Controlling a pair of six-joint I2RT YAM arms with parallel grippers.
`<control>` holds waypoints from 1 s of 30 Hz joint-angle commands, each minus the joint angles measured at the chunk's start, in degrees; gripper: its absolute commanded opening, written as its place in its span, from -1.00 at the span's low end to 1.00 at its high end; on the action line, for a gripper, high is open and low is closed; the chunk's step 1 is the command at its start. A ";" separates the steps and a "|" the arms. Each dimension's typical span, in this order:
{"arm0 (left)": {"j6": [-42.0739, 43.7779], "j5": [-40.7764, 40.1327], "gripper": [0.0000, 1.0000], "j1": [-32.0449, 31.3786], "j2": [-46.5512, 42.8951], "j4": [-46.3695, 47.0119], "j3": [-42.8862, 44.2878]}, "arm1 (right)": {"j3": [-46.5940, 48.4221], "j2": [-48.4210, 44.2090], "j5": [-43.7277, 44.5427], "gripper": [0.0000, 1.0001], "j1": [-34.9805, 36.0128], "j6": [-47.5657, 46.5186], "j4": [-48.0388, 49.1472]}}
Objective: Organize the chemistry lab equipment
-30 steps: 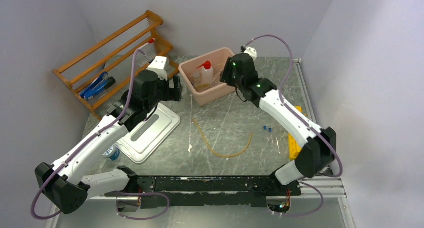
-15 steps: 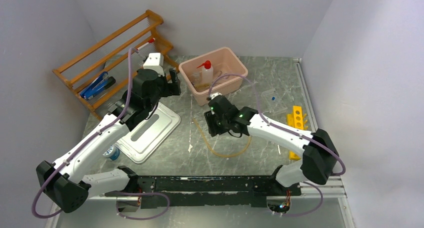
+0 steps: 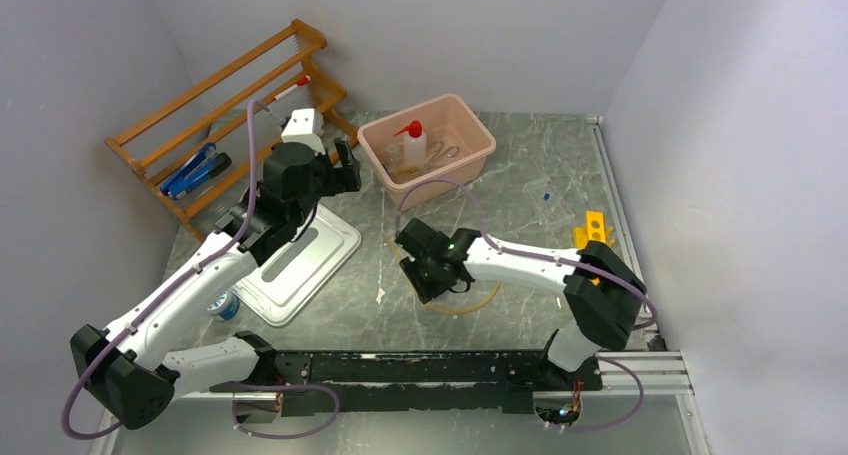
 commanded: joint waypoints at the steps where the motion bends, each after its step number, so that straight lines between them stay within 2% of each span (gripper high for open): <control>1: -0.90 -0.49 0.85 0.29 -1.32 1.43 -0.27 | 0.93 3.17 0.59 -0.24 2.85 -1.12 -1.36; 9: -0.73 -0.96 0.85 0.29 -1.66 0.57 -0.26 | 0.27 5.80 5.46 -0.44 4.68 -0.14 -0.28; 19: 1.25 -1.65 0.85 0.33 -1.58 0.13 1.09 | -0.48 9.86 5.65 -0.59 4.72 -0.92 1.94; 21: 1.58 -1.83 0.85 0.29 -1.64 0.13 1.30 | -0.38 10.62 5.50 -0.67 4.66 -1.08 1.94; 24: 1.97 -1.86 0.85 0.29 -1.67 0.19 1.41 | 0.46 11.73 6.27 -0.99 4.73 -1.17 1.46; 30: 2.66 -2.31 0.85 0.29 -1.93 0.12 1.82 | 4.70 4.80 10.73 -1.00 4.72 -1.25 2.57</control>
